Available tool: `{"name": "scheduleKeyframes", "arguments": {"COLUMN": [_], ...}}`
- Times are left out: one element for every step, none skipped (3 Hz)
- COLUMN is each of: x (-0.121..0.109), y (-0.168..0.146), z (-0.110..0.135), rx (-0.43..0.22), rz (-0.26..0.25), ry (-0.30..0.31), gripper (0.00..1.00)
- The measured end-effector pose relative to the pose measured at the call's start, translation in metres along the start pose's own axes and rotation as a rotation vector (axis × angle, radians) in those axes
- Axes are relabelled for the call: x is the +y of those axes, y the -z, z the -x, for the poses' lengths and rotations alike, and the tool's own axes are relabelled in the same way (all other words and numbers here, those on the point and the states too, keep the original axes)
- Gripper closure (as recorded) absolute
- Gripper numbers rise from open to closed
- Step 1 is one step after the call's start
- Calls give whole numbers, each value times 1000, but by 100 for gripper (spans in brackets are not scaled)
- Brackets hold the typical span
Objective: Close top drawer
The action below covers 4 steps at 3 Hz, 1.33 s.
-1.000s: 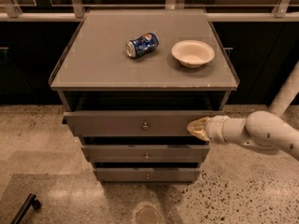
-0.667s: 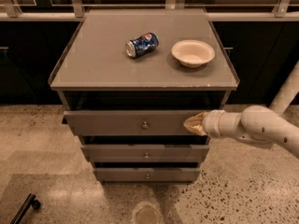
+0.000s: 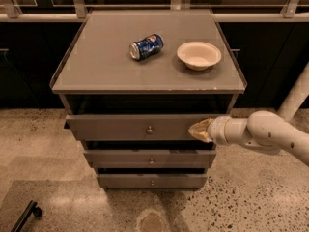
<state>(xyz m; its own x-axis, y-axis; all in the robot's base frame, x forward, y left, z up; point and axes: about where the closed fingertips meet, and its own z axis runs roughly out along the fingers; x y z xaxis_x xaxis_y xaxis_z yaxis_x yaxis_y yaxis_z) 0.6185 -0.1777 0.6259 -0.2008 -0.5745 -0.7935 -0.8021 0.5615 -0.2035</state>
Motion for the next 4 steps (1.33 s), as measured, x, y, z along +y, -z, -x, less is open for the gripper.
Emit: {"name": "scheduleKeyframes", "arguments": {"x": [36,78,109,110], "y": [18,67,76,75], "z": [-26,-52,-62,-63], "rx": [11,74,119,118], "rz": [45,1,27,30], "ry": [-122,-241,-238,-239], "gripper": [100,81,58,35]}}
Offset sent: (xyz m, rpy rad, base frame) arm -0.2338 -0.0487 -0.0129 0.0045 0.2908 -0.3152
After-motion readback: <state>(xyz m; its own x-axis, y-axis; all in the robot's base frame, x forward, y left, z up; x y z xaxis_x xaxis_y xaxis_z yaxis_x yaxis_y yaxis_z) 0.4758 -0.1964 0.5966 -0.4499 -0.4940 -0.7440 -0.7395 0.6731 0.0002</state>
